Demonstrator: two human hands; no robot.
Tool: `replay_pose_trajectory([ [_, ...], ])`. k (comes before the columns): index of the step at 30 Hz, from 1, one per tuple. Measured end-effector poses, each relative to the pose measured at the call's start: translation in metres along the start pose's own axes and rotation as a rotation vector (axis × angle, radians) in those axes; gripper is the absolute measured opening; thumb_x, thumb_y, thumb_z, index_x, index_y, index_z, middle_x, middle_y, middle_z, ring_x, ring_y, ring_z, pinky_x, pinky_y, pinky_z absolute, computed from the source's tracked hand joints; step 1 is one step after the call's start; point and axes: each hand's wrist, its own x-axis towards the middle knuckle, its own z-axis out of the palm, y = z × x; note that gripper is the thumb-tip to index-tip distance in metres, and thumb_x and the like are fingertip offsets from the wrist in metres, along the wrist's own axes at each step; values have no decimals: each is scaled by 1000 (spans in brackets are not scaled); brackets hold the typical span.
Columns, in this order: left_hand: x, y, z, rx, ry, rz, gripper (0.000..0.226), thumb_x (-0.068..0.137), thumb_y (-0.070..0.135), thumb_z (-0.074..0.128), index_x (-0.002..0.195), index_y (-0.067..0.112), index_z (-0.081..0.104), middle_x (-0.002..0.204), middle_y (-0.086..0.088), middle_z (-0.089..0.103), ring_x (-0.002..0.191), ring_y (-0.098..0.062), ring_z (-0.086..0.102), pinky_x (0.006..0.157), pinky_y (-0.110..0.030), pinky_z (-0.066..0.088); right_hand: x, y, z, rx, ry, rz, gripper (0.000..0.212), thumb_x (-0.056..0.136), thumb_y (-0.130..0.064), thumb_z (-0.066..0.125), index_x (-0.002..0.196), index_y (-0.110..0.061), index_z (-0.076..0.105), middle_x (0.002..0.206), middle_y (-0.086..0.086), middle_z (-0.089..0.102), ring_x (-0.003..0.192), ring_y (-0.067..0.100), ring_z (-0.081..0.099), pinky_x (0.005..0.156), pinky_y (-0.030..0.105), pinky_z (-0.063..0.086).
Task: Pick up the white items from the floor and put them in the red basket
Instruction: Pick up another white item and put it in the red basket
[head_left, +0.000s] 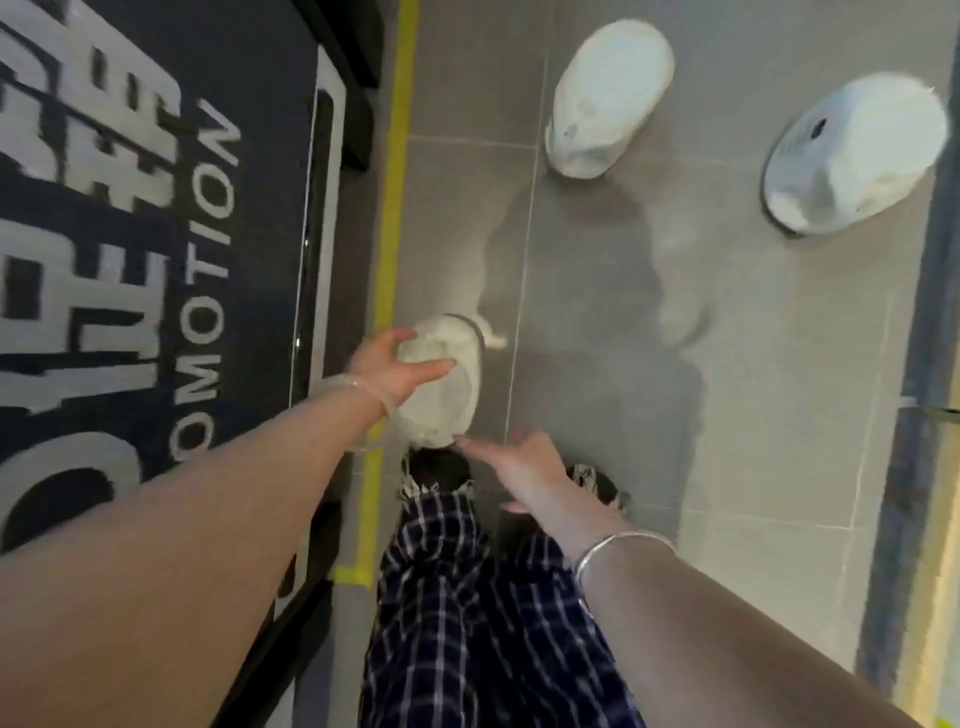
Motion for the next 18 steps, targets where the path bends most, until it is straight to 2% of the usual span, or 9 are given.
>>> replay_pose_trajectory([
  [2, 38, -9, 16, 72, 7, 28, 74, 76, 30, 75, 140, 16, 38, 143, -11, 41, 130, -26, 42, 102, -29, 36, 42, 8, 19, -2, 0, 39, 88, 74, -45, 76, 140, -5, 34, 136, 12, 48, 120, 29, 50, 99, 44, 47],
  [6, 101, -28, 41, 125, 2, 70, 81, 76, 34, 75, 143, 23, 31, 146, -10, 33, 133, -25, 36, 105, -27, 32, 109, 24, 54, 49, 19, 106, 92, 65, -58, 76, 130, -4, 42, 128, 12, 55, 115, 30, 55, 95, 46, 50],
  [9, 137, -50, 51, 133, 16, 58, 86, 73, 39, 76, 143, 24, 29, 146, -7, 34, 133, -25, 37, 105, -29, 33, 148, 37, 70, 232, 18, 126, 89, 68, -54, 76, 132, -4, 39, 127, 10, 54, 112, 27, 54, 97, 43, 48],
  [12, 153, -70, 54, 184, 15, 65, 89, 69, 43, 78, 142, 26, 30, 143, -4, 40, 130, -25, 41, 104, -32, 36, 167, 45, 80, 441, -32, 95, 69, 75, -42, 75, 125, -3, 48, 109, 5, 62, 94, 18, 60, 87, 32, 52],
  [15, 158, -79, 49, 275, -27, 95, 92, 67, 45, 78, 143, 29, 28, 143, -2, 40, 128, -26, 43, 102, -39, 42, 176, 48, 81, 499, -30, 73, 71, 71, -44, 78, 123, -1, 53, 113, 8, 66, 99, 22, 65, 90, 36, 54],
  [16, 158, -78, 47, 293, -43, 91, 93, 67, 46, 78, 143, 30, 26, 143, -2, 39, 126, -28, 44, 98, -42, 46, 175, 47, 76, 450, -24, 60, 71, 72, -45, 77, 123, -1, 53, 113, 8, 66, 95, 21, 66, 83, 33, 56],
  [18, 157, -74, 42, 301, -74, 49, 96, 67, 45, 78, 145, 31, 23, 144, 0, 39, 124, -30, 46, 87, -48, 53, 175, 41, 61, 329, -14, 3, 63, 76, -45, 72, 119, -3, 54, 105, 4, 66, 81, 11, 63, 61, 18, 52],
])
